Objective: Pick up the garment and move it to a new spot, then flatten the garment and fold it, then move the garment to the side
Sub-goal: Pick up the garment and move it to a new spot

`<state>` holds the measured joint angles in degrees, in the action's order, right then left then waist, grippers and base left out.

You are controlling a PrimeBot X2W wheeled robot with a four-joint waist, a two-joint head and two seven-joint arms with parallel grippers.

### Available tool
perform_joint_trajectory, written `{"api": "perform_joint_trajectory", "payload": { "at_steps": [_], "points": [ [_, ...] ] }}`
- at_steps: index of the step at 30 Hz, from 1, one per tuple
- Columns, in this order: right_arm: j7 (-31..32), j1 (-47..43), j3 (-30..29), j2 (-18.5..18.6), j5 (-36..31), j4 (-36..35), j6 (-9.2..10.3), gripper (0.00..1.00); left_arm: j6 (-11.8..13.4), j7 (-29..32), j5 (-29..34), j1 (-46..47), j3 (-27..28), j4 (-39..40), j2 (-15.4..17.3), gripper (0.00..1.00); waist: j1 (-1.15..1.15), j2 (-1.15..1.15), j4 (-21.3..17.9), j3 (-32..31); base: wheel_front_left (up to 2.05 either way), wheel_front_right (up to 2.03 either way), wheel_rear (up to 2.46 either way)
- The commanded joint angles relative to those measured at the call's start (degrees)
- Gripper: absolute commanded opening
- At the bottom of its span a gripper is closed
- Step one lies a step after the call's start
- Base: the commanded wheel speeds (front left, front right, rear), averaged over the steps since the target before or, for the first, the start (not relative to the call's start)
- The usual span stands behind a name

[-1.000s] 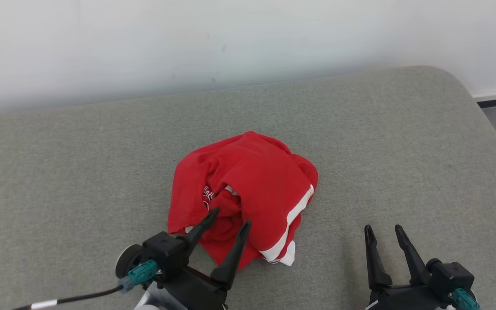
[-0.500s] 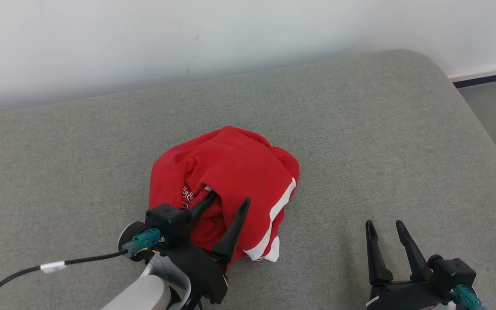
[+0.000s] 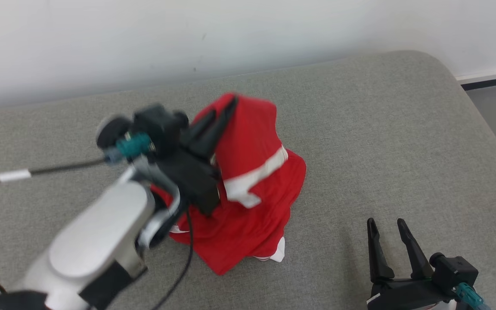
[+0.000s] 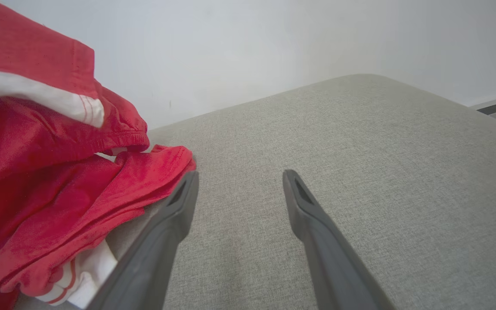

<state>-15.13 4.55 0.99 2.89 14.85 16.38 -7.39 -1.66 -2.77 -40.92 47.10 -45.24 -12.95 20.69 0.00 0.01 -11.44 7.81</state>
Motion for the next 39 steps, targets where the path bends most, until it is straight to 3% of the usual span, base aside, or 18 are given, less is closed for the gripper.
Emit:
{"api": "perform_joint_trajectory", "payload": {
  "at_steps": [1,10,22,32,39],
  "points": [
    [-0.1,-0.2,0.2,0.0,0.4,0.1,-0.2,1.0,-0.2,0.7,0.5,2.7,0.8,0.7,0.3,0.0,0.0,-0.01,0.2,-0.4,0.0,0.0,0.0],
    [-0.1,-1.1,1.3,0.0,1.5,0.5,-0.2,1.0,-2.7,5.8,1.2,19.2,3.6,0.2,1.0,0.0,0.0,-0.01,-0.2,-1.1,0.0,0.0,0.0],
    [-0.1,-0.4,1.8,0.0,1.9,0.6,-0.2,1.0,-4.8,4.4,0.6,34.1,5.0,-8.0,-2.3,0.0,0.0,-0.01,-0.9,-0.4,0.0,0.0,0.0],
    [-0.1,-0.6,1.8,0.0,1.8,0.7,-0.2,1.0,-5.4,2.1,-0.1,36.3,3.5,-12.4,-3.8,0.0,0.0,-0.01,-1.0,-0.5,0.0,0.0,0.0],
    [-0.1,-0.5,0.9,0.0,0.9,-0.1,-0.2,1.0,-5.7,0.8,-0.8,35.8,2.6,-13.8,-3.3,0.0,0.0,-0.01,1.1,0.5,0.0,0.0,0.0]
  ]
}}
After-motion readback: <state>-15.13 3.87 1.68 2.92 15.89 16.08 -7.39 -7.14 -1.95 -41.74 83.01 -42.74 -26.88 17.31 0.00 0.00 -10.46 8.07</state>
